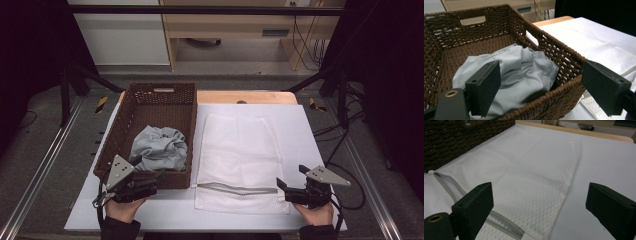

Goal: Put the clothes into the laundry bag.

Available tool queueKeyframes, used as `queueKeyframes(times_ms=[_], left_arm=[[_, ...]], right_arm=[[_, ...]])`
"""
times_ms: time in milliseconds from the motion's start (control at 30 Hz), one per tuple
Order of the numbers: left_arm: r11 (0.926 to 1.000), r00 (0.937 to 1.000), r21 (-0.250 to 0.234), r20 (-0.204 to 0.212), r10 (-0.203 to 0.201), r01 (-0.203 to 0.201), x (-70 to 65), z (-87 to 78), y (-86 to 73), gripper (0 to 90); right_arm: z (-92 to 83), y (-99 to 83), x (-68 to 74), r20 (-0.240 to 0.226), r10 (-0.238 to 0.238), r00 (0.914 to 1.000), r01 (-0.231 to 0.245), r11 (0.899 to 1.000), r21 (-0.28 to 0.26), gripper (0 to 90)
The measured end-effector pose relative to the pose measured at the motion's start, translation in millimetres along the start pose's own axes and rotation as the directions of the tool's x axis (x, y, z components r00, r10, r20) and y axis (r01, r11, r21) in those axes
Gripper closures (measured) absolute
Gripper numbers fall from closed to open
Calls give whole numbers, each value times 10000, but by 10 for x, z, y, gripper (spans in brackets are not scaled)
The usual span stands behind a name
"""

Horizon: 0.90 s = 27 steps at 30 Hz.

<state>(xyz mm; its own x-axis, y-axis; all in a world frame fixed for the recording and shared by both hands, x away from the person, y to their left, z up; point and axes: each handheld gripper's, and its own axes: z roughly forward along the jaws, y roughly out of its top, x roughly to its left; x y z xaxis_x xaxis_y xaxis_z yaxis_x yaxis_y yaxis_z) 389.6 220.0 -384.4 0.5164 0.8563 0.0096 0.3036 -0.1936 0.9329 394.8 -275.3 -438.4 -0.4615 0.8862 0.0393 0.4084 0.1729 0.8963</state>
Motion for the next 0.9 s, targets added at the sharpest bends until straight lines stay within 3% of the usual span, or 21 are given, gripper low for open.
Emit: queueKeyframes(times_ms=[367,633,900], left_arm=[[9986,10000,-537,83,-16,20,20,-45,258,154],[9984,10000,-563,-23,-30,29,94,-28,357,159],[9997,9999,-175,-48,144,-145,245,158,579,161]], right_arm=[[-2,54,34,139,-90,9999,91,9999,-47,73],[-43,127,12,211,-56,9998,61,9997,-233,72],[-12,140,25,201,-77,9998,80,9999,-116,67]])
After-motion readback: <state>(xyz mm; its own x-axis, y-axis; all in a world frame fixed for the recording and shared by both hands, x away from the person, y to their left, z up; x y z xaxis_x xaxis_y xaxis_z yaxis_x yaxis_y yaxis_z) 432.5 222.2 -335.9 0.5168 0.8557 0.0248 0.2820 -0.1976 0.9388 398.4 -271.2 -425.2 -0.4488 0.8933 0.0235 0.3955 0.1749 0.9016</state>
